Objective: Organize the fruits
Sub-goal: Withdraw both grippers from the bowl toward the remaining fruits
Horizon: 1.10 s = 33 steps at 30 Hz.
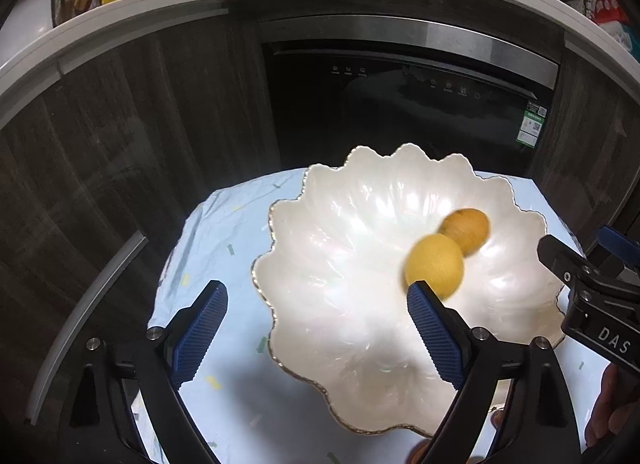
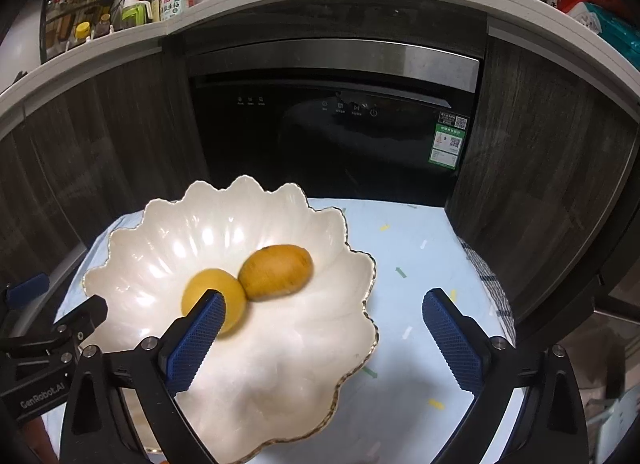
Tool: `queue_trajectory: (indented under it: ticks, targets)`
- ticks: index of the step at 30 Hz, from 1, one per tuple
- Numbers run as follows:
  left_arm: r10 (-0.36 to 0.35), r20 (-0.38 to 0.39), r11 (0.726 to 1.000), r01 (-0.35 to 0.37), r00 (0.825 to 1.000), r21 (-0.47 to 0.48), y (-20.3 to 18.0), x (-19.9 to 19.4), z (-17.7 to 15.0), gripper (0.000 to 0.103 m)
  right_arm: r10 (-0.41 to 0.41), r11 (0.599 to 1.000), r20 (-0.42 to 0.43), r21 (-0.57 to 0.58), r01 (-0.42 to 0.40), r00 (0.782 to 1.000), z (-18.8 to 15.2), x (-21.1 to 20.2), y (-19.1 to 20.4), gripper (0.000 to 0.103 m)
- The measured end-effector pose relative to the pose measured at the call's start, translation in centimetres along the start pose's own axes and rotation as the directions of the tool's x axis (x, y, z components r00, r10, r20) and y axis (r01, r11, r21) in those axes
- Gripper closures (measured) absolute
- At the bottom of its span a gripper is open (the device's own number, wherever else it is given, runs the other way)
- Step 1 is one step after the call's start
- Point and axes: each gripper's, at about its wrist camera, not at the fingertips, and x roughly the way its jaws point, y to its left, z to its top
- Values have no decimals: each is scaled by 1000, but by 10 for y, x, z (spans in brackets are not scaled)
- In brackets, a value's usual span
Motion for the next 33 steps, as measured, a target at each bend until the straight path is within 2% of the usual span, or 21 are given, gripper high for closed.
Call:
queue_trajectory:
  ticks: [33]
  targets:
    - [6, 57, 1000, -5, 998, -11, 20, -71, -32, 9, 45, 999, 87, -9, -45, 995, -25, -72, 19, 3]
